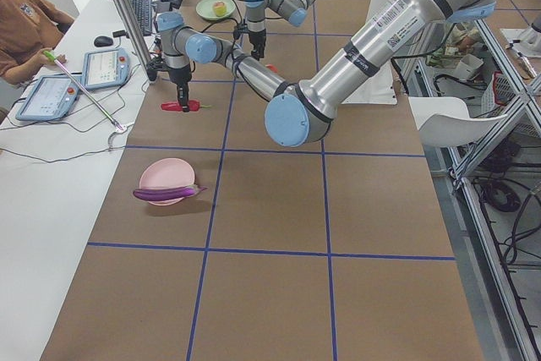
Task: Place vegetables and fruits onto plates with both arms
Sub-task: 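Grasp the red pomegranate with the right gripper while the left carries the chili, then carry the pomegranate to the green plate while the left gripper lowers the chili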
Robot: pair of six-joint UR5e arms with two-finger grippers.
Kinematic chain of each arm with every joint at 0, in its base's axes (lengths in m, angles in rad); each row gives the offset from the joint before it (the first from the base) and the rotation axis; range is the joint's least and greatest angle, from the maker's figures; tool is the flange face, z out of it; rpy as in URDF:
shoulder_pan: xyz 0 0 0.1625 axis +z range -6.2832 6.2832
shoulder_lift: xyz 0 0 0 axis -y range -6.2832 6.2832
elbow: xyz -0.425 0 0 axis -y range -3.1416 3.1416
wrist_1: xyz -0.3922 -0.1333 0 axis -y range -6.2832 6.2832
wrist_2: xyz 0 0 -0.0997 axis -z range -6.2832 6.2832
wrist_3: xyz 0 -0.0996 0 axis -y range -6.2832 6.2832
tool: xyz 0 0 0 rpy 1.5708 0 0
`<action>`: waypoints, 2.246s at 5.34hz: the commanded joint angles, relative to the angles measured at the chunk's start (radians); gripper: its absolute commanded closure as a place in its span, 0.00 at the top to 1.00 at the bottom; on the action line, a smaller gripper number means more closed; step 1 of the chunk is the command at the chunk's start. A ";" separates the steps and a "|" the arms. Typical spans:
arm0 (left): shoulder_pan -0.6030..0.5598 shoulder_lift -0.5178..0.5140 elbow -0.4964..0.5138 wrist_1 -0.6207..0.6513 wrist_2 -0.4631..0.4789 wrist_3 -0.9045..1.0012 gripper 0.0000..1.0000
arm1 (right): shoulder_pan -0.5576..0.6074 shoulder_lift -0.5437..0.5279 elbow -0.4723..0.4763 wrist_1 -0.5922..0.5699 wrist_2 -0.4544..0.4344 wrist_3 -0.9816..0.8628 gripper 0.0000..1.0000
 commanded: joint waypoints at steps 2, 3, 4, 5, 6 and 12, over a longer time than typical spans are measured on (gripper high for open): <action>-0.004 0.001 0.024 -0.011 0.002 0.009 0.00 | -0.025 -0.002 -0.026 0.002 0.001 -0.001 1.00; -0.022 -0.005 0.094 -0.072 0.002 0.011 0.00 | -0.036 -0.005 -0.029 0.000 0.001 -0.001 1.00; -0.057 -0.008 0.196 -0.174 0.005 0.067 0.00 | -0.050 -0.003 -0.029 0.000 0.001 0.002 1.00; -0.085 -0.033 0.244 -0.191 0.005 0.109 0.00 | -0.065 -0.008 -0.029 0.002 0.001 0.002 1.00; -0.087 -0.037 0.246 -0.192 0.005 0.109 0.00 | -0.065 -0.011 -0.029 0.002 0.001 0.002 1.00; -0.041 -0.033 0.499 -0.405 0.227 0.178 0.00 | 0.134 -0.011 0.083 -0.006 0.084 0.002 0.00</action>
